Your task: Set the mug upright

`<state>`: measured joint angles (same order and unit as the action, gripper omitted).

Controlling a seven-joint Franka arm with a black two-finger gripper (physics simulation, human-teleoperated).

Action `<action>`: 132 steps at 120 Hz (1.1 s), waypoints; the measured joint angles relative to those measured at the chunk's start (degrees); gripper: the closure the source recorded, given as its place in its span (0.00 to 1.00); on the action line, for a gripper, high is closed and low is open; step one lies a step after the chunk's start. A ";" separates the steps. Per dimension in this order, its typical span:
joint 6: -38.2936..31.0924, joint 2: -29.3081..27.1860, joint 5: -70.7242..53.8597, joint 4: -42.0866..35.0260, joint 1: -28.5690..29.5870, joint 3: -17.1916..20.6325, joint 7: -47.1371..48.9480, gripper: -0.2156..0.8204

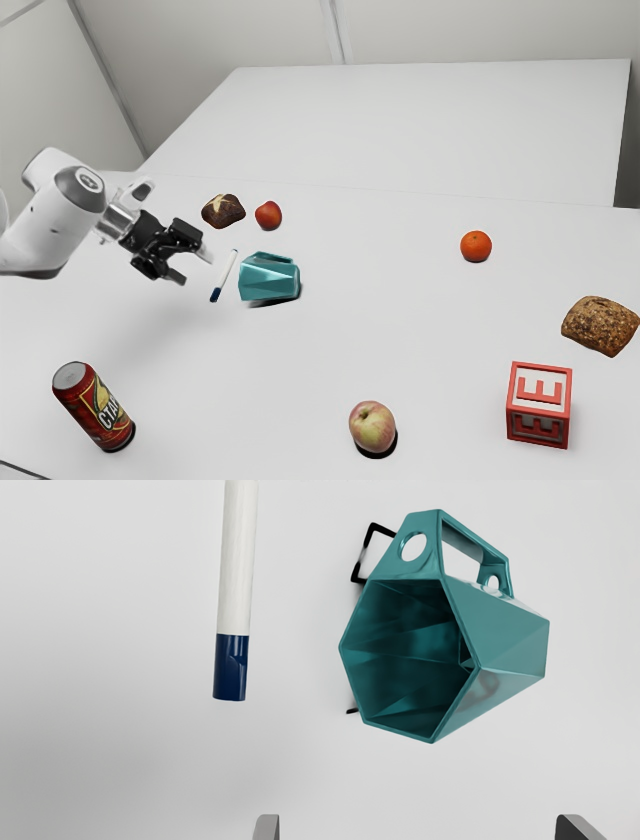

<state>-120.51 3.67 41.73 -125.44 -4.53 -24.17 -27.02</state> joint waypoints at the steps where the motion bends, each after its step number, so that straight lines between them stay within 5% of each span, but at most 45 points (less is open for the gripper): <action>1: 0.01 0.03 0.37 -0.04 -0.02 -0.03 -0.09 0.21; 67: 0.18 8.76 22.31 1.57 -1.54 -0.43 -4.30 0.21; 132: 2.00 16.20 30.62 7.58 -3.12 -0.40 -6.21 0.21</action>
<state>-118.52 19.87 72.36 -117.87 -7.65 -24.56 -33.23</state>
